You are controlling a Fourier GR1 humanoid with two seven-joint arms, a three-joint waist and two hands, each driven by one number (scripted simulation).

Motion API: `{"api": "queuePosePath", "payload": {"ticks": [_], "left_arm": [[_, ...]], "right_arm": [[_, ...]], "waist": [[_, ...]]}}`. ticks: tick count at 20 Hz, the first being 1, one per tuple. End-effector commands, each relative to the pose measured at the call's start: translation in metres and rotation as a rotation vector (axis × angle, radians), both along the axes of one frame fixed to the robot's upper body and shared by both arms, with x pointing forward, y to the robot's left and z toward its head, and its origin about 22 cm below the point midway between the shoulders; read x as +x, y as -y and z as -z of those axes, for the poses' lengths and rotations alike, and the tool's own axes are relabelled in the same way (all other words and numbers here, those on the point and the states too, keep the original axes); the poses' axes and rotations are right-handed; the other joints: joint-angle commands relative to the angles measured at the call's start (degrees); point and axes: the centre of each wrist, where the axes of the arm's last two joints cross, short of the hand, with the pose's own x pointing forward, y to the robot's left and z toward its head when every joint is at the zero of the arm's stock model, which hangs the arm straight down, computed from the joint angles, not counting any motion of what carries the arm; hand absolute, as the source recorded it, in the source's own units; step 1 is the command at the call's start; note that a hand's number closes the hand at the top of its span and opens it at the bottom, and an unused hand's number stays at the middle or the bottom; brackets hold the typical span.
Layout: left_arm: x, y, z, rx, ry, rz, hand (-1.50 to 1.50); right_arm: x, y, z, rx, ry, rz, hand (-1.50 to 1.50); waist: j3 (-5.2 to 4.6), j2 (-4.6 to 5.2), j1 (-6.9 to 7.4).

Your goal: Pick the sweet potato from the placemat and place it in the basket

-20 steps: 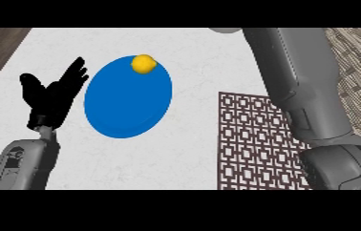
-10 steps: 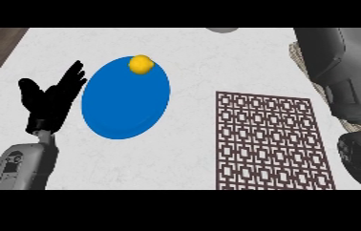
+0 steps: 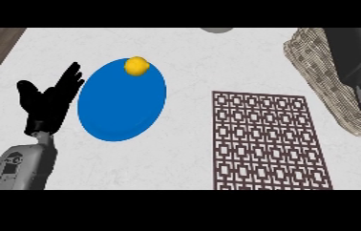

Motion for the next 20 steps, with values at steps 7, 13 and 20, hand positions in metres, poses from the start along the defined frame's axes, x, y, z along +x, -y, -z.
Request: {"api": "queuePosePath", "payload": {"ticks": [7,13,20], "left_arm": [[-0.002,-0.008,-0.005,0.01,0.011,-0.025,0.0],[-0.004,-0.012,0.001,0.012,0.0,-0.039,0.0],[0.002,-0.003,-0.012,-0.014,-0.013,-0.036,0.0]], "right_arm": [[-0.002,0.042,0.045,0.114,0.065,0.067,1.5],[-0.011,0.081,0.071,0.119,0.073,0.074,1.5],[-0.019,0.105,0.095,0.137,0.125,0.22,-1.5]], "waist": [[0.07,-0.46,-1.07],[0.08,-0.62,-1.49],[0.1,-0.48,-0.94]]}}
